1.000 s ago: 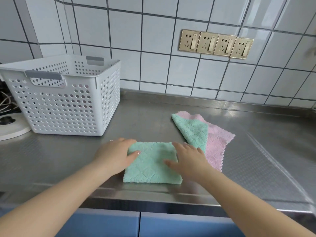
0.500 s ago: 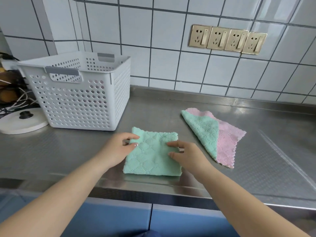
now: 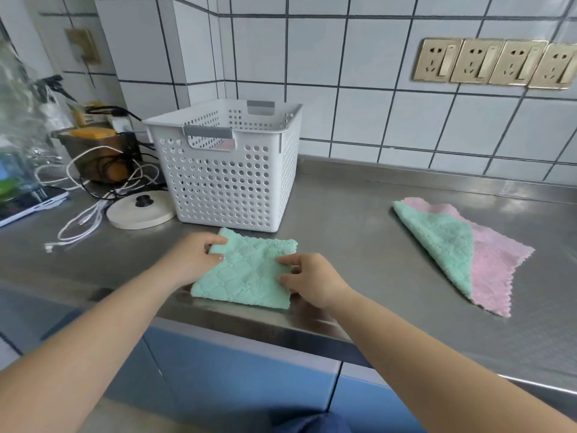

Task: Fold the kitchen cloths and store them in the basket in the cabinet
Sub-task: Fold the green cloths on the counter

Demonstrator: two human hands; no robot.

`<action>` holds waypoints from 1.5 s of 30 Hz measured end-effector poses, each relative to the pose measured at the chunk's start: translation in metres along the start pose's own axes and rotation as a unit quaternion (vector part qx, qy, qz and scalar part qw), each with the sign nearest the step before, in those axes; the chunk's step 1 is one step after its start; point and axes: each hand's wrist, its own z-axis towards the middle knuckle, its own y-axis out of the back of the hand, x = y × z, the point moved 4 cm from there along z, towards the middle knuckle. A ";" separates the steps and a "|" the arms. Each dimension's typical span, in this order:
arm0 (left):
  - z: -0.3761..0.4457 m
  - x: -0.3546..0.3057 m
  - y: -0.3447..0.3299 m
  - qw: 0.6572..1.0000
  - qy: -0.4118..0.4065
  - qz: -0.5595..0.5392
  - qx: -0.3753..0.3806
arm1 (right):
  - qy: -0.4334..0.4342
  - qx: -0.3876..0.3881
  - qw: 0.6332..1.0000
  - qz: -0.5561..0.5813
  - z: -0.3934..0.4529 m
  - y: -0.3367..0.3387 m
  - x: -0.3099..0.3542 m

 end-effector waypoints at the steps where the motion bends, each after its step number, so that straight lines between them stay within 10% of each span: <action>1: 0.000 0.003 -0.001 1.000 -0.001 0.019 0.004 | 0.010 -0.007 0.999 -0.040 0.000 -0.001 0.002; 15: 0.004 -0.136 -0.073 0.944 -0.289 0.154 -0.036 | 0.062 -0.151 0.957 -0.240 -0.060 0.103 -0.046; 24: -0.006 -0.273 -0.219 0.823 -0.481 0.298 0.038 | -0.132 -0.182 0.907 -0.356 -0.119 0.203 -0.145; 30: -0.016 -0.321 -0.264 0.656 -0.590 0.467 0.063 | -0.092 -0.181 0.901 -0.384 -0.117 0.208 -0.161; 38: 0.000 -0.311 -0.234 0.586 -0.623 0.507 0.106 | -0.084 -0.221 0.902 -0.361 -0.131 0.248 -0.136; 45: -0.021 -0.339 -0.210 0.806 -0.541 0.157 0.182 | -0.032 -0.217 0.894 -0.391 -0.148 0.263 -0.088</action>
